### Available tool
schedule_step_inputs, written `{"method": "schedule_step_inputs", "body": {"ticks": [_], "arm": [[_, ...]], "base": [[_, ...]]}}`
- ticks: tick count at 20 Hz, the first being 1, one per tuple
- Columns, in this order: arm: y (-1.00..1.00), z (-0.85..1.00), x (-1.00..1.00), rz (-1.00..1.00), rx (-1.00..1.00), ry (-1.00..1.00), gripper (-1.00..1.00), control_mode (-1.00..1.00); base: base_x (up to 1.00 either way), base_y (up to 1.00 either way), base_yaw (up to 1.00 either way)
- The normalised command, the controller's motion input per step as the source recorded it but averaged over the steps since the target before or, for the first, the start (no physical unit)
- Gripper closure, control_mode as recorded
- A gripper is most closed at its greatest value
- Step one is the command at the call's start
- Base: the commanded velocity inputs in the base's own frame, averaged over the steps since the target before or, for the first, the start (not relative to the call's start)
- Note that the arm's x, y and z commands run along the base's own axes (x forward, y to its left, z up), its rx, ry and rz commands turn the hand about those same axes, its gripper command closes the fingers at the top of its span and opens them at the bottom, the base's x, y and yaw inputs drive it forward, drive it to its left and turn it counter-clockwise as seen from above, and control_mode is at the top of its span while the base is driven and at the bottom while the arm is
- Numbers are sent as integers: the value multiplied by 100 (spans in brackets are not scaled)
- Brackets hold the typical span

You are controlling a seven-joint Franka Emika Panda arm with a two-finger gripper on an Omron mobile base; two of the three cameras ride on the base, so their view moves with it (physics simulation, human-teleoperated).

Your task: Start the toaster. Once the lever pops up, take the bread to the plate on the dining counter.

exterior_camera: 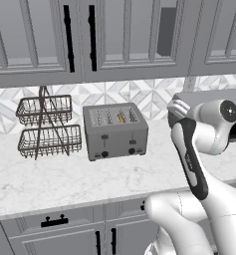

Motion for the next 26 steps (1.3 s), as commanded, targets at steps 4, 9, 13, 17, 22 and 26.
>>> {"method": "schedule_step_inputs", "body": {"ticks": [4, 9, 13, 17, 22, 26], "arm": [[0, 0, 0, 0, 0, 0, -100, -100], [0, 0, 0, 0, 0, 0, -100, -100], [0, 0, 0, 0, 0, 0, -100, -100], [0, 0, 0, 0, 0, 0, -100, -100], [0, 0, 0, 0, 0, 0, -100, -100], [0, 0, 0, 0, 0, 0, -100, -100]], "base": [[0, 0, 0], [0, 0, 0], [0, 0, 0], [0, 0, 0], [0, 0, 0], [0, 0, 0]]}}
